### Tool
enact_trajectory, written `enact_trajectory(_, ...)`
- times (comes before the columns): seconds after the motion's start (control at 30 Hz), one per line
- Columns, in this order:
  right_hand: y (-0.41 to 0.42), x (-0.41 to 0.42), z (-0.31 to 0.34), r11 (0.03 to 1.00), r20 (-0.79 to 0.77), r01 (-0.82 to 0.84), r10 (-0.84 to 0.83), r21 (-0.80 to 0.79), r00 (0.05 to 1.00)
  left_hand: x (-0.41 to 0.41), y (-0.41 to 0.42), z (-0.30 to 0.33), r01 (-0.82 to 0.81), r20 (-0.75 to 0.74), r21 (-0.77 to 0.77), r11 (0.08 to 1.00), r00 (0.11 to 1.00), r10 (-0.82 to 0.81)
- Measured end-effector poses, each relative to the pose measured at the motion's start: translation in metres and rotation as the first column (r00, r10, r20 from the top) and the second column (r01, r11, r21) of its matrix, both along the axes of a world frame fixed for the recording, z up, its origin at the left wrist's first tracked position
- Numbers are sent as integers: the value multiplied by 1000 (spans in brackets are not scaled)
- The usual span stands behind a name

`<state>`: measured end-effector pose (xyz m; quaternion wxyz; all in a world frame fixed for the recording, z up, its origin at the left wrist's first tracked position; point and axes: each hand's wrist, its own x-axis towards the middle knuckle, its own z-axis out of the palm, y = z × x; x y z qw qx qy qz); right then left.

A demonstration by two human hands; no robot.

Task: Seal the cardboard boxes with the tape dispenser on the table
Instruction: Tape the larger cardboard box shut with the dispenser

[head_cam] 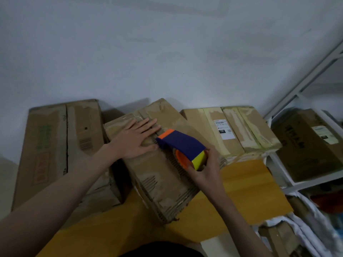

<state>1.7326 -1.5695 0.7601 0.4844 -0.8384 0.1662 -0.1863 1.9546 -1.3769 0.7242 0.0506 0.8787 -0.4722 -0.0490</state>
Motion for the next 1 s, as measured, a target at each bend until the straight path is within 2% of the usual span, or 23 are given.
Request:
enact_trajectory(0.23,-3,-13,12,996,-1,-86,86,13,996,-3,2,1,-30,-4,10,1000,1000,30)
enact_trajectory(0.37,-25,-51,22,996,66,-7,0,92,998,-1,-1,4,-27,-36,26,999,999,28)
enact_trajectory(0.43,-29,-64,22,996,46,22,-26,91,999,-1,-3,3,-14,-33,30,999,999,15)
enact_trajectory(0.6,-21,-63,12,996,49,-17,13,90,999,-3,0,1,2,6,25,1000,1000,-2)
enact_trajectory(1.0,-2,-63,21,991,181,74,-94,114,979,-10,2,8,10,18,28,1000,1000,-11)
